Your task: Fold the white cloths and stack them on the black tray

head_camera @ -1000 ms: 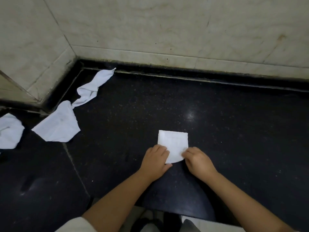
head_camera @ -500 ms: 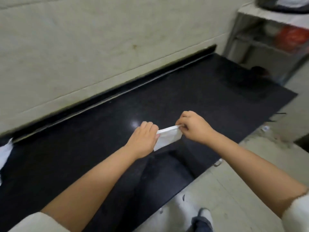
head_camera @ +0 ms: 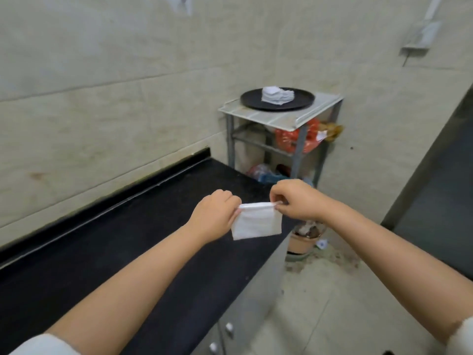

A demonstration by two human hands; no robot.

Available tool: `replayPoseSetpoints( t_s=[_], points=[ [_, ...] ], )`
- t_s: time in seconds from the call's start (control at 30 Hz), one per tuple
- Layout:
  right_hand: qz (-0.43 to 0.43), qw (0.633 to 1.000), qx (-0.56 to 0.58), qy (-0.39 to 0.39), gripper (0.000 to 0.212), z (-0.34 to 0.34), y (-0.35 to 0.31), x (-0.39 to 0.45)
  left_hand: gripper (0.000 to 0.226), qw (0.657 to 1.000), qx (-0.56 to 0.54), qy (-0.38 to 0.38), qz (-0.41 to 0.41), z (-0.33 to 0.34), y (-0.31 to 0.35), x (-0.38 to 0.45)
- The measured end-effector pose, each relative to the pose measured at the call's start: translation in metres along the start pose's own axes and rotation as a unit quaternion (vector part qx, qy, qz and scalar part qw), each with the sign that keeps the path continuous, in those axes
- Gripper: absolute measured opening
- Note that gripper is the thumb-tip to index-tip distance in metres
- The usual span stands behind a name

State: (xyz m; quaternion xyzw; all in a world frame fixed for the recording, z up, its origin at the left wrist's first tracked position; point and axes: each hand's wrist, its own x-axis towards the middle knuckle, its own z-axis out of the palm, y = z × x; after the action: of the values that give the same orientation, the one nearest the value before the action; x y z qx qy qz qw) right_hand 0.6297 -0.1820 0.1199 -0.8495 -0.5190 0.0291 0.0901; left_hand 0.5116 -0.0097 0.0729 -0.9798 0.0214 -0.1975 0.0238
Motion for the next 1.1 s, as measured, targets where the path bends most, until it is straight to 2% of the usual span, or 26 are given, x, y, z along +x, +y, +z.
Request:
replayPoseSetpoints(
  t_s=[0.1, 0.33, 0.47, 0.73, 0.83, 0.9, 1.0, 1.1],
  points=[
    [0.014, 1.0, -0.017, 0.012, 0.015, -0.036, 0.054, 0.012, 0.026, 0.999, -0.014, -0.023, -0.036, 0.006, 0.016, 0.07],
    [0.005, 0.998, -0.056, 0.028, 0.013, -0.084, 0.168, 0.075, 0.024, 0.999, -0.036, -0.011, -0.038, 0.036, 0.003, 0.213],
    [-0.002, 0.998, -0.057, 0.039, 0.012, -0.113, 0.226, 0.135, 0.024, 0.997, -0.062, 0.005, -0.045, 0.051, -0.026, 0.299],
    [-0.029, 0.997, -0.052, 0.054, 0.019, -0.194, 0.326, 0.286, 0.021, 0.988, -0.09, 0.065, -0.108, 0.049, -0.107, 0.465],
    [-0.015, 0.995, 0.003, 0.099, 0.017, -0.212, 0.354, 0.334, 0.023, 0.983, -0.082, 0.07, -0.152, 0.046, -0.132, 0.517],
    [0.001, 0.991, 0.034, 0.132, 0.016, -0.219, 0.369, 0.37, 0.019, 0.971, -0.116, 0.089, -0.191, 0.046, -0.148, 0.547],
    [0.03, 0.98, 0.093, 0.171, 0.023, -0.222, 0.393, 0.432, 0.015, 0.956, -0.126, 0.124, -0.235, 0.054, -0.171, 0.592],
    [0.007, 0.961, 0.142, 0.237, 0.021, -0.214, 0.422, 0.488, 0.019, 0.943, -0.094, 0.163, -0.273, 0.072, -0.186, 0.626]
  ],
)
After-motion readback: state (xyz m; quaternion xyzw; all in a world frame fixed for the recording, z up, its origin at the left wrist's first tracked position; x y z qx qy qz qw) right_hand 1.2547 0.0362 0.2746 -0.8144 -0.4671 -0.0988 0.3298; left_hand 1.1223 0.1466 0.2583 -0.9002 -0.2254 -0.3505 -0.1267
